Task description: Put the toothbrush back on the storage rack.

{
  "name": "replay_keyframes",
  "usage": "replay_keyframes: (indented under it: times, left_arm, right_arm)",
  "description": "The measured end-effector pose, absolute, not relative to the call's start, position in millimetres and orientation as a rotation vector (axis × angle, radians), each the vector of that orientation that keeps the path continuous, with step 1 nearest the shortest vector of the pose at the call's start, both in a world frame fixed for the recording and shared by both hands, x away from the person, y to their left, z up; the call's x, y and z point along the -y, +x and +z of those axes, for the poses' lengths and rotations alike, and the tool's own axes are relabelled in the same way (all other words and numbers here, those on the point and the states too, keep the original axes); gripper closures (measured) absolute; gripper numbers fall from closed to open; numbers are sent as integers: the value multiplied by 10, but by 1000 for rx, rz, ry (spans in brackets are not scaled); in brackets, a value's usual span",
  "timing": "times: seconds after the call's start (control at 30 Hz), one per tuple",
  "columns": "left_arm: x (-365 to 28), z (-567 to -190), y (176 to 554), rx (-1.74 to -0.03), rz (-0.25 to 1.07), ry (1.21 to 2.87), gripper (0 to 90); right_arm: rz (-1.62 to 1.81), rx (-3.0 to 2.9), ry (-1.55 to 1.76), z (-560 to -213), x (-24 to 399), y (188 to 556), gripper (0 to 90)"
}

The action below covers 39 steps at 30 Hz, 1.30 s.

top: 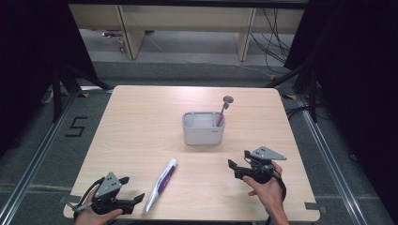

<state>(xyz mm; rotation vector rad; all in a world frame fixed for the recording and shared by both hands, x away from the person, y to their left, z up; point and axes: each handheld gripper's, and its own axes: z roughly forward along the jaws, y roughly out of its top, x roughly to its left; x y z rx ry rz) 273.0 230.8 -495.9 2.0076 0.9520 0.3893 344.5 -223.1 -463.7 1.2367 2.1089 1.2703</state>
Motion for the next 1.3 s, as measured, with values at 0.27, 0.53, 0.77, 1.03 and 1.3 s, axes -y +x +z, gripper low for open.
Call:
replay_keyframes:
  times: [0.27, 0.53, 0.77, 1.03, 1.3]
  left_arm:
    - [-2311, -4951, 2725, -955, 399, 2012, 165]
    - [-2310, -4950, 2724, -953, 401, 2013, 165]
    - [-2312, -4951, 2725, -953, 399, 2004, 165]
    - [-2347, -4935, 2733, -930, 404, 2051, 165]
    - [-2308, -4956, 2728, -952, 395, 2011, 165]
  right_arm:
    - [1275, -2129, 1272, -4722, 2219, 3271, 250]
    - [1254, -2133, 1252, -4754, 2268, 3168, 216]
    - [1250, -2127, 1270, -4792, 2299, 3075, 211]
    - [1258, -2127, 1220, -4815, 2305, 2985, 220]
    - [1284, -2129, 1237, -4822, 2335, 2880, 222]
